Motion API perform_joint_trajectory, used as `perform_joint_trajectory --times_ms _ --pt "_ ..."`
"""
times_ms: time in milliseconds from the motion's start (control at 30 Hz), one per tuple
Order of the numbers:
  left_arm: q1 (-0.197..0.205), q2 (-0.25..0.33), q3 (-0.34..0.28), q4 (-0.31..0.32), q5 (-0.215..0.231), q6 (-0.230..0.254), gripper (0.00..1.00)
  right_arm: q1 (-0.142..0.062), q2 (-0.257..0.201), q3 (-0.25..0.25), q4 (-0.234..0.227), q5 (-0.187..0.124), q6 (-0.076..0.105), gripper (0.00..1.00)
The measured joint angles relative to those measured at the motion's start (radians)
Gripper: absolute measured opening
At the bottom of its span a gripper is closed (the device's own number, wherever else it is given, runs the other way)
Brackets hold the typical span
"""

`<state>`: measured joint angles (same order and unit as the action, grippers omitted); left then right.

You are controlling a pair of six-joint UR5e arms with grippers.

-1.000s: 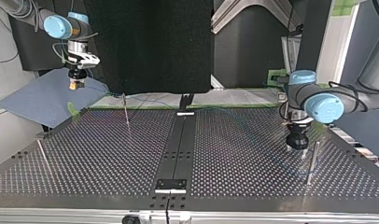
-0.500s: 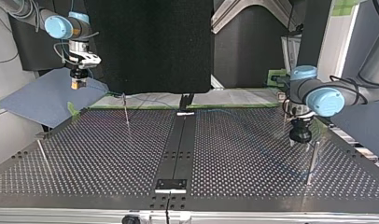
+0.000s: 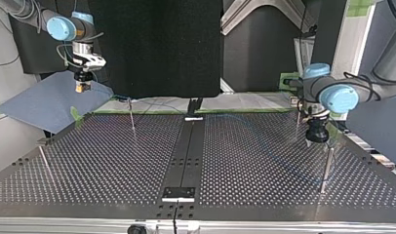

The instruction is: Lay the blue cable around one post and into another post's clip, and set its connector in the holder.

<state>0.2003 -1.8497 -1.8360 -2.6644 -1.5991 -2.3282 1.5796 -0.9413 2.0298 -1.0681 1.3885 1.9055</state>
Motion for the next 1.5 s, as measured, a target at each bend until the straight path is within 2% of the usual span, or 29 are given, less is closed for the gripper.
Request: perform_joint_trajectory --times_ms 167,433,600,833,1000,1267,1500 --pt "-0.002 -0.007 -0.008 0.027 0.006 0.001 1.00 0.002 0.001 -0.001 0.000 0.000 0.003 0.00" --pt "-0.016 -0.043 -0.009 0.065 0.050 -0.004 1.00 0.002 0.002 0.000 0.000 0.002 0.006 0.00" --pt "-0.018 -0.045 -0.010 0.090 0.057 -0.021 1.00 -0.003 0.003 0.000 0.008 0.015 0.007 0.00" --pt "-0.018 -0.045 -0.010 0.103 0.056 -0.023 1.00 -0.019 0.034 0.000 0.036 0.076 0.008 0.00" --pt "-0.017 -0.045 -0.010 0.105 0.051 -0.021 1.00 -0.038 0.062 0.000 0.051 0.117 0.016 0.00" --pt "-0.015 -0.046 -0.010 0.111 0.040 -0.017 1.00 -0.085 0.079 0.000 0.078 0.184 0.031 0.00" --pt "-0.016 -0.046 -0.010 0.112 0.038 -0.011 1.00 -0.127 0.122 0.000 0.107 0.242 0.055 0.00"
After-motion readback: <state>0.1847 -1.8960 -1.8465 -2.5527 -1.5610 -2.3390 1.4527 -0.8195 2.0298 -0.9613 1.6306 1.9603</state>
